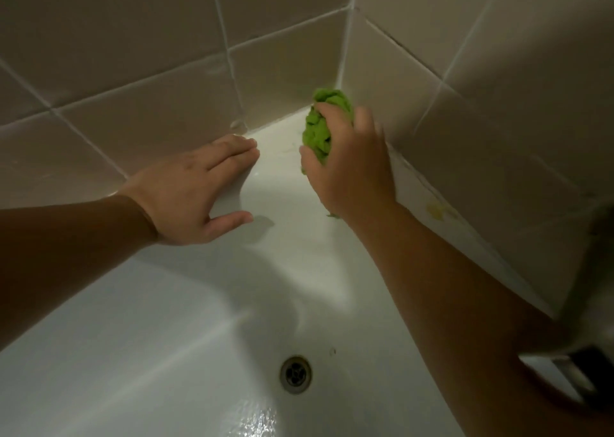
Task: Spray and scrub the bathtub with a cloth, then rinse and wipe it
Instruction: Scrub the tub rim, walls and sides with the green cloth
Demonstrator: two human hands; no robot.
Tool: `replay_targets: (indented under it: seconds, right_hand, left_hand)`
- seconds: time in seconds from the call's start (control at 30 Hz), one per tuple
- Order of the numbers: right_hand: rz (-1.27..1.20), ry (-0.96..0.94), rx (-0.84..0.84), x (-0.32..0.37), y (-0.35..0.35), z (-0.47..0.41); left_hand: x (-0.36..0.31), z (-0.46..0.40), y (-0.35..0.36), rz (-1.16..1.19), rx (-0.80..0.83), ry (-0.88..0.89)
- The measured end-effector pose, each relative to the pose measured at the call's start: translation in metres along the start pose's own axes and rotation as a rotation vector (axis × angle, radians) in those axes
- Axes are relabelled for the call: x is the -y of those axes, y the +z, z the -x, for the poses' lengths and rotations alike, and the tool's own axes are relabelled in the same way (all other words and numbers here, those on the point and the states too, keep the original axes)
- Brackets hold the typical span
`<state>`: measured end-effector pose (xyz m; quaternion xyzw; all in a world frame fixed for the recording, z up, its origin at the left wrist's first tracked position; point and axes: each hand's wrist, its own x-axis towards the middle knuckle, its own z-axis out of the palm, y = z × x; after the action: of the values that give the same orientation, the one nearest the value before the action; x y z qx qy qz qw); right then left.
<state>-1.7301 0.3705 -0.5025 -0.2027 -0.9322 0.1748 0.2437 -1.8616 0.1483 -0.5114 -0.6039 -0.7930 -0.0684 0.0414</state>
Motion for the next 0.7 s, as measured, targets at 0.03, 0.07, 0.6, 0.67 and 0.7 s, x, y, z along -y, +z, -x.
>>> replay_targets:
  seconds: [0.03, 0.07, 0.6, 0.67, 0.7]
  right_hand:
    - [-0.032, 0.012, -0.028, 0.001, 0.003, -0.001]
    - [-0.061, 0.025, -0.068, 0.001, 0.004, 0.000]
    - [0.050, 0.006, -0.003, -0.021, -0.008, 0.004]
    - [0.076, 0.031, -0.019, -0.014, -0.001, -0.006]
    - [0.048, 0.018, -0.009, -0.007, 0.003, -0.011]
  left_hand:
    - [0.000, -0.001, 0.000, 0.002, 0.003, -0.001]
    - [0.000, -0.001, 0.001, 0.004, 0.006, 0.000]
    - [-0.002, -0.003, -0.002, 0.014, 0.026, -0.023]
    - [-0.002, -0.003, -0.001, 0.015, 0.025, -0.018]
    - [-0.003, -0.003, -0.001, 0.013, 0.022, -0.018]
